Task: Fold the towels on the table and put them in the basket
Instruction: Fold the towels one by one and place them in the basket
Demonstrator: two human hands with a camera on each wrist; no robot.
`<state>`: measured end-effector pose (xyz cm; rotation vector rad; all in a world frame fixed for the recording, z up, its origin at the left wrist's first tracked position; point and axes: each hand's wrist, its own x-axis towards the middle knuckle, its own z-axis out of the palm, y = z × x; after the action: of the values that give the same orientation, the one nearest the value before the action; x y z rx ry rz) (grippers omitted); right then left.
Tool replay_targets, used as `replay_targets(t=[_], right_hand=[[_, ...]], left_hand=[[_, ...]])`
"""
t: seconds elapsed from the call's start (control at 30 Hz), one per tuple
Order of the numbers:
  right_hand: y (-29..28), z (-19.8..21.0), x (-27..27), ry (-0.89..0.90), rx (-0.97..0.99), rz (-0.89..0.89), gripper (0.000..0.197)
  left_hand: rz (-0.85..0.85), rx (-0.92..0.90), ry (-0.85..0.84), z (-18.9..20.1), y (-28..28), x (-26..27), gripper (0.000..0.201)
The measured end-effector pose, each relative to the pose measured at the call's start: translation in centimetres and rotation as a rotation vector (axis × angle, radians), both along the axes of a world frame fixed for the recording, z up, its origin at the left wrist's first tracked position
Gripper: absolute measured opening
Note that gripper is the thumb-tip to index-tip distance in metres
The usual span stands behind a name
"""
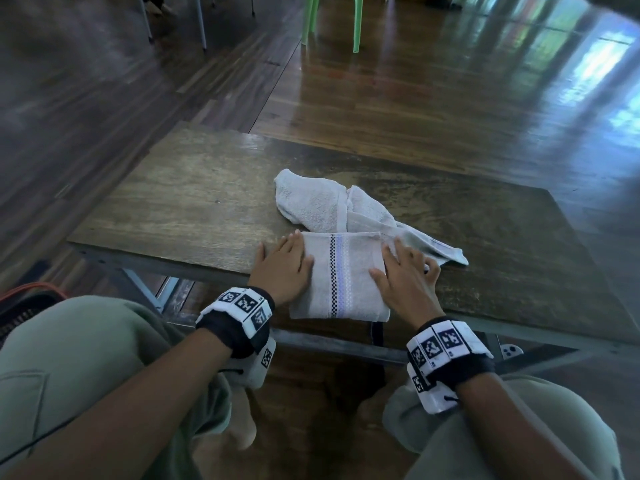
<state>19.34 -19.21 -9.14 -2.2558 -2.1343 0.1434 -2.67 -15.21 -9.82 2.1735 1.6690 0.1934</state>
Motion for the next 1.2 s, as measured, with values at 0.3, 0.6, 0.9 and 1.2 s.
replay_targets(t=[0.3, 0.6, 0.9, 1.2], right_hand=[[-0.2, 1.4, 0.5, 0.384, -0.028, -0.172, 0.033], [1.7, 0.5, 0.3, 0.681, -0.183, -0.343, 0.04], [1.2, 2.6, -1.1, 0.905, -0.228, -0.312, 0.015], [-1.6, 6.2, -1.6, 1.271, -0.323, -0.459, 0.016]], left_hand=[[0.179, -0.101, -0.184, 1.3, -0.2, -1.0, 0.032], [0.223, -0.193, -0.324, 1.5, -0.5, -0.1, 0.032], [0.43, -0.303, -0.78, 2.5, -1.6, -0.1, 0.016], [0.399, -0.403, -0.958, 5.6, -3.8, -1.5, 0.042]])
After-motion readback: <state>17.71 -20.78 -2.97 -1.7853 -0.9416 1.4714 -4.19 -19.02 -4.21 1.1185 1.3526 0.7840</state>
